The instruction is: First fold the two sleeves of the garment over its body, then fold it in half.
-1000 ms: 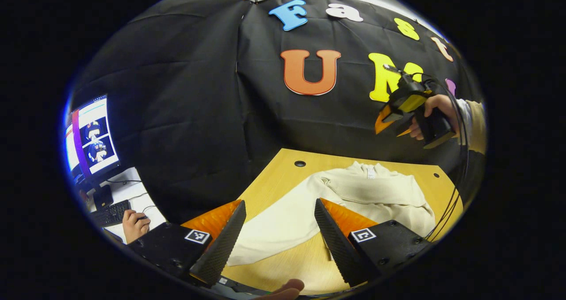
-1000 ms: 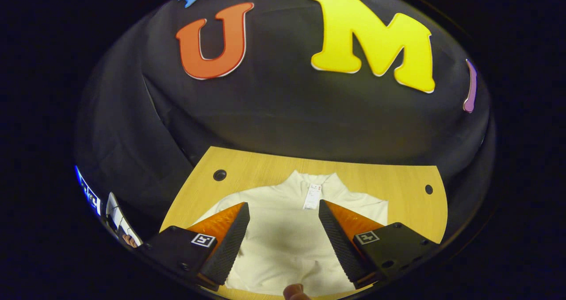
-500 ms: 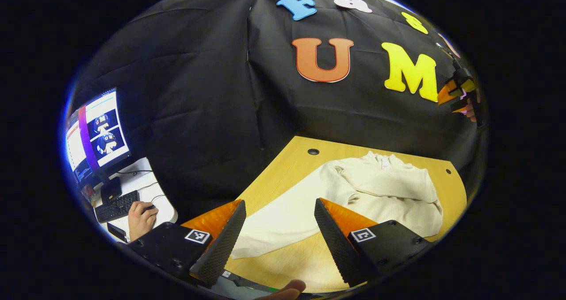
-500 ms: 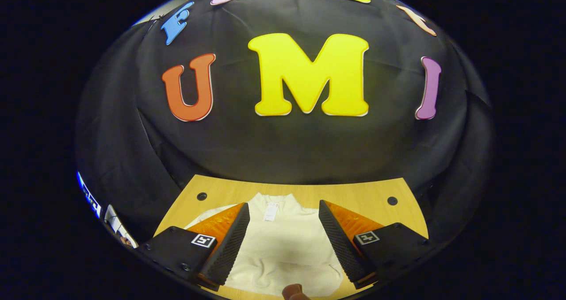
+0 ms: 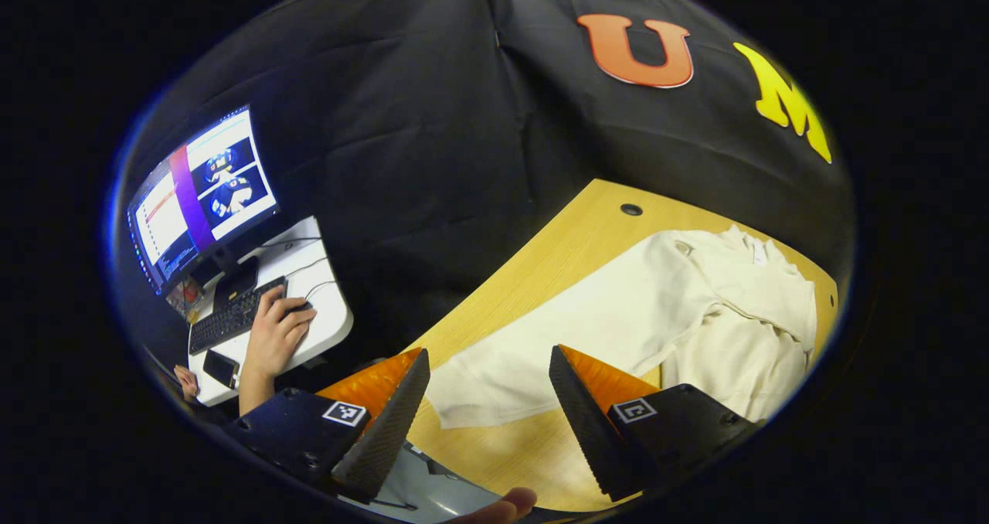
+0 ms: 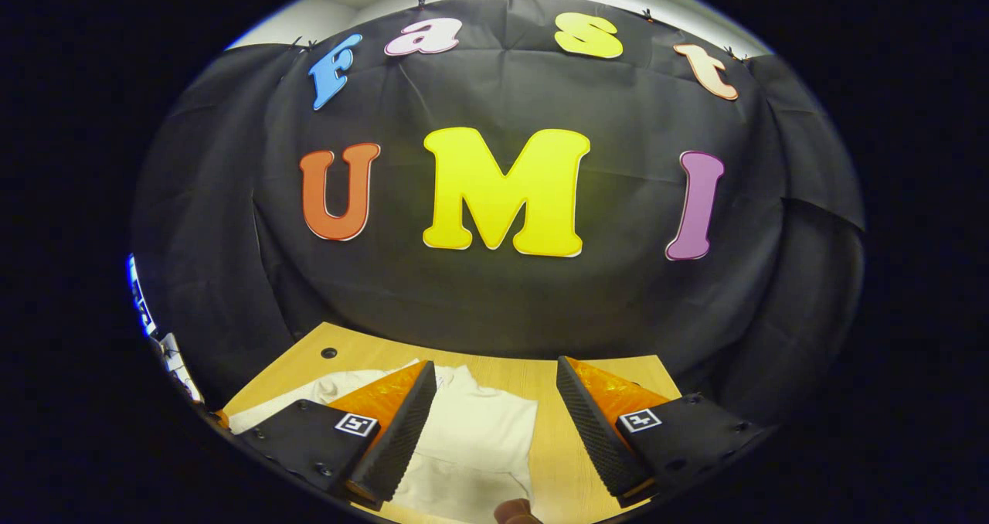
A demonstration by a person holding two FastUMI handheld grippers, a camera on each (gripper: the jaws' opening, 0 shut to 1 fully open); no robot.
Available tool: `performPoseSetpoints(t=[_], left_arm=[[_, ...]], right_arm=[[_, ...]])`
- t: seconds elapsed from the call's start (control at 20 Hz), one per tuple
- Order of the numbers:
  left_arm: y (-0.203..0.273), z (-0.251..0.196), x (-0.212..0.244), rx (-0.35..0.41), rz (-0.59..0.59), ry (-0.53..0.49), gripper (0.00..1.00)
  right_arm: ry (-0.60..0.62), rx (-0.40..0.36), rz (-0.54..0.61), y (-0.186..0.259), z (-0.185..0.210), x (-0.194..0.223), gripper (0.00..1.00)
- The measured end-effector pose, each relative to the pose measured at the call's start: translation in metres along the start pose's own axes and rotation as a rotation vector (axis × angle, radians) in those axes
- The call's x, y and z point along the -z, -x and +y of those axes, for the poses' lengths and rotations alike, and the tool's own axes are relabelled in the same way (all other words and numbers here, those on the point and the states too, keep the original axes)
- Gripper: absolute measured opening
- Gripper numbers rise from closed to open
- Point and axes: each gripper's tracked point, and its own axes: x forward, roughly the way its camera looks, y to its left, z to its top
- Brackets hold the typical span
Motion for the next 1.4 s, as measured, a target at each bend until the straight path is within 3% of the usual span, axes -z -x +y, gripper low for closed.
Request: performPoseSetpoints(t=[0.15, 0.35, 0.55, 0.8, 1.15, 1.4], left_arm=[[-0.019, 0.009, 0.028, -0.053, 0.128, 0.054, 0.99], [-0.04, 0.009, 0.06, -0.084, 0.292, 0.167, 0.99], [-0.054, 0.025, 0.072, -0.151, 0.387, 0.25, 0.99], [-0.065, 0.023, 0.081, -0.139, 0.504, 0.365, 0.99], [-0.073, 0.018, 0.08, -0.069, 0.555, 0.313, 0.94], [-0.072, 0.021, 0.081, -0.044, 0.553, 0.317, 0.9]], right_arm=[[0.005, -0.009, -0.032, 0.014, -0.002, -0.002, 0.97], [-0.016, -0.107, -0.057, 0.034, 0.02, 0.005, 0.97], [0.002, -0.093, -0.056, 0.047, 0.021, 0.016, 0.97], [-0.022, -0.076, -0.017, 0.051, 0.036, 0.026, 0.97], [0.002, -0.096, -0.036, 0.076, 0.04, 0.037, 0.94], [-0.031, -0.042, -0.039, 0.097, 0.014, 0.051, 0.94]])
